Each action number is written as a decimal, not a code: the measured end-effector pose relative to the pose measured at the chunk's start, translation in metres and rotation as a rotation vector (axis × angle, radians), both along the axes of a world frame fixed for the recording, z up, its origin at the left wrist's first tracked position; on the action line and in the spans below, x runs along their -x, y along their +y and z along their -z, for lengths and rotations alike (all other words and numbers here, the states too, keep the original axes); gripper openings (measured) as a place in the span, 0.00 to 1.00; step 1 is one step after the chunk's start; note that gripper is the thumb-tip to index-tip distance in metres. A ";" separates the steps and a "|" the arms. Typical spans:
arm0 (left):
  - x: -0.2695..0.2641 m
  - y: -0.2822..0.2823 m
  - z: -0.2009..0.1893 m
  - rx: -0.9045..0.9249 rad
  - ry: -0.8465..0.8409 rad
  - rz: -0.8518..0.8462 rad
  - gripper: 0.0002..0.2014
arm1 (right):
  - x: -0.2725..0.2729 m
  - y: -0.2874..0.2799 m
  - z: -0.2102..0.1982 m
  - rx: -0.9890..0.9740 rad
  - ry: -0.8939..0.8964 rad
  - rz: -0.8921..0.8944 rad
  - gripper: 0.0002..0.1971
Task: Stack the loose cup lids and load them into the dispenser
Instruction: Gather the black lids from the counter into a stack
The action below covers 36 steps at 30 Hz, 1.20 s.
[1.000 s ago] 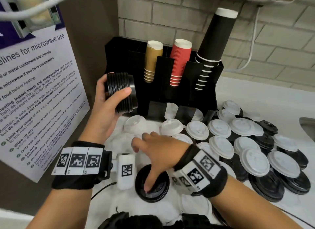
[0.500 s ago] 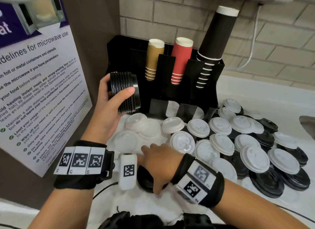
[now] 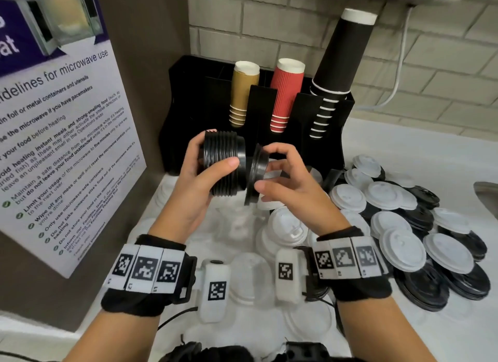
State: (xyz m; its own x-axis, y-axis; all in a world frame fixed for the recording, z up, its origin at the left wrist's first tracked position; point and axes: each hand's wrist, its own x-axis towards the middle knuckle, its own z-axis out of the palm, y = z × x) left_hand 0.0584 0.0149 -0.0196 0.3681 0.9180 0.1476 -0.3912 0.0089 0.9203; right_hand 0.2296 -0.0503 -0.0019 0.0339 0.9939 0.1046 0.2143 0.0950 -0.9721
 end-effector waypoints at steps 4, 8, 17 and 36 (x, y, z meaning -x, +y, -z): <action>-0.008 -0.006 0.005 0.036 0.001 0.071 0.38 | 0.006 -0.003 0.003 -0.016 0.076 0.014 0.28; -0.011 -0.008 0.009 0.069 0.007 0.149 0.36 | -0.001 -0.008 0.000 -0.029 0.038 -0.002 0.29; -0.029 -0.013 0.015 0.176 -0.101 0.155 0.31 | -0.012 -0.010 -0.002 -0.094 -0.052 0.018 0.29; -0.044 -0.008 0.030 0.549 -0.390 0.112 0.33 | -0.037 -0.010 -0.025 -0.207 -0.710 -0.141 0.14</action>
